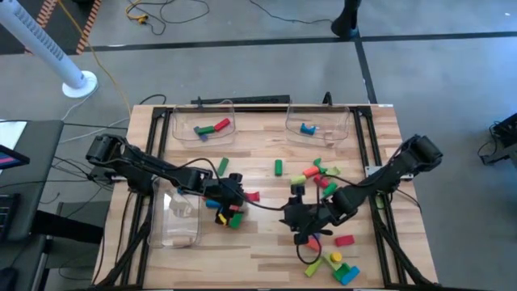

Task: Sort blocks by size
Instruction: Put the brown cylindrical block into the bottom left transparent bin

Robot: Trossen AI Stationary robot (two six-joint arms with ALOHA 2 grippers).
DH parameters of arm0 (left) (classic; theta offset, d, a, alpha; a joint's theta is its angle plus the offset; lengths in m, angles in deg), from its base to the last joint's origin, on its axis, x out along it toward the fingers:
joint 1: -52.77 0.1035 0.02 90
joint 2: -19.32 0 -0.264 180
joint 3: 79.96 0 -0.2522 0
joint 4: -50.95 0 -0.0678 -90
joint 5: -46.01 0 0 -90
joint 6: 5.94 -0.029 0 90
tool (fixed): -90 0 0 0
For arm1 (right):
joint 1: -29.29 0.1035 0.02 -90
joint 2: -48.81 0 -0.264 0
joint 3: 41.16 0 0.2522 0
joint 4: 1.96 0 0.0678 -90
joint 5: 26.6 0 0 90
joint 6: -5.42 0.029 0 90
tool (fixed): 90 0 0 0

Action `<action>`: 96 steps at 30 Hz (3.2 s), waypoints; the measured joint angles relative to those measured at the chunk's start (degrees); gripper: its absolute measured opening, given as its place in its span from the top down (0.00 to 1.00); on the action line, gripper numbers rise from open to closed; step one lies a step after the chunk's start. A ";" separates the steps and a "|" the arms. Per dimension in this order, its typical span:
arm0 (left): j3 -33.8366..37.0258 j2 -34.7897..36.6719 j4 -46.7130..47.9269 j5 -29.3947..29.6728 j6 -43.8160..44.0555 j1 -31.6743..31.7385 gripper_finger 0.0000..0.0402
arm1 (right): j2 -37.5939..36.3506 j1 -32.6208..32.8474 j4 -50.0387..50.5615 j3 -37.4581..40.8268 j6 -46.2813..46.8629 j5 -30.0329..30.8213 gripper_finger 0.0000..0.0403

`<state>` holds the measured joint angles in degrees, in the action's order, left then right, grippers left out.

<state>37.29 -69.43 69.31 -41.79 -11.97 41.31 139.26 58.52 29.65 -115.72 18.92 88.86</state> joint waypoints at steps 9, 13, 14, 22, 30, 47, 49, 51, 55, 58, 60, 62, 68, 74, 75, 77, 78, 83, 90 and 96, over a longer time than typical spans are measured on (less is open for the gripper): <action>0.02 -1.47 -0.50 0.06 0.05 0.00 0.37 | 0.80 0.02 0.07 0.02 0.09 0.00 0.50; 0.09 -3.61 -1.56 0.63 0.05 0.00 0.38 | 0.80 0.02 -0.02 0.02 0.09 0.00 0.50; 0.04 -4.00 -2.53 1.03 0.05 0.00 0.38 | 0.80 0.02 -0.02 0.02 0.10 0.00 0.50; 0.00 -4.04 -2.68 1.68 -0.13 0.00 0.38 | 0.78 0.04 0.01 0.00 0.15 0.00 0.50; 0.00 -4.26 -2.44 3.08 0.20 0.00 0.43 | 0.78 0.00 -0.09 0.00 0.13 0.00 0.50; 0.00 -4.24 -2.90 3.23 -0.13 0.00 0.67 | 0.78 0.04 -0.33 0.00 0.17 0.00 0.50; 0.00 -4.02 -3.50 3.26 -0.15 0.00 0.67 | 0.75 0.02 -0.26 0.00 0.39 0.09 0.50; 0.00 -3.35 -4.25 3.26 -0.73 0.00 0.67 | 0.75 0.00 0.24 0.00 0.88 0.49 0.50; 0.00 0.16 -4.53 3.26 -1.58 0.02 0.67 | 0.73 0.00 1.57 0.00 2.00 2.44 0.50; 0.00 4.10 -4.85 3.61 -2.38 0.02 0.67 | 0.73 -0.02 0.42 0.00 2.08 3.25 0.50; 0.00 7.24 -5.49 3.78 -3.16 0.02 0.67 | 0.74 -0.02 -1.30 0.00 1.47 3.37 0.50; 0.00 10.34 -5.68 3.36 -4.43 -0.06 0.67 | 0.73 -0.06 -2.99 0.00 0.72 3.39 0.50; 0.00 16.44 -5.72 0.70 -5.60 -0.13 0.67 | 0.73 -2.01 -10.92 0.11 -2.21 3.37 0.50; 0.00 16.87 -5.68 -0.37 -6.67 -1.12 0.68 | 0.73 -5.48 -17.07 0.11 -3.68 3.18 0.50; 0.00 16.87 -5.70 -0.34 -6.88 -1.40 0.68 | 0.73 -5.96 -17.67 0.11 -3.95 3.05 0.50; 0.00 16.87 -5.74 0.15 -7.35 -1.77 0.68 | 0.73 -6.67 -18.75 0.13 -4.68 1.84 0.50; 0.00 16.87 -5.75 0.76 -7.60 -1.94 0.68 | 0.73 -6.93 -19.52 0.15 -4.95 0.88 0.50; 0.00 16.80 -6.95 1.53 -8.39 -2.05 0.68 | 0.73 -7.44 -22.05 0.15 -6.06 -1.36 0.50; 0.00 16.61 -8.51 1.25 -9.32 -2.08 0.68 | 2.81 -8.04 -26.68 0.15 -9.33 -1.57 0.44; 0.00 16.61 -8.36 1.14 -9.30 -2.08 0.68 | 5.47 -9.38 -28.75 0.20 -9.13 -1.92 0.38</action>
<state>37.29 -52.82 60.94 -40.66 -21.27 39.23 144.73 49.14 0.90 -115.52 9.79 86.94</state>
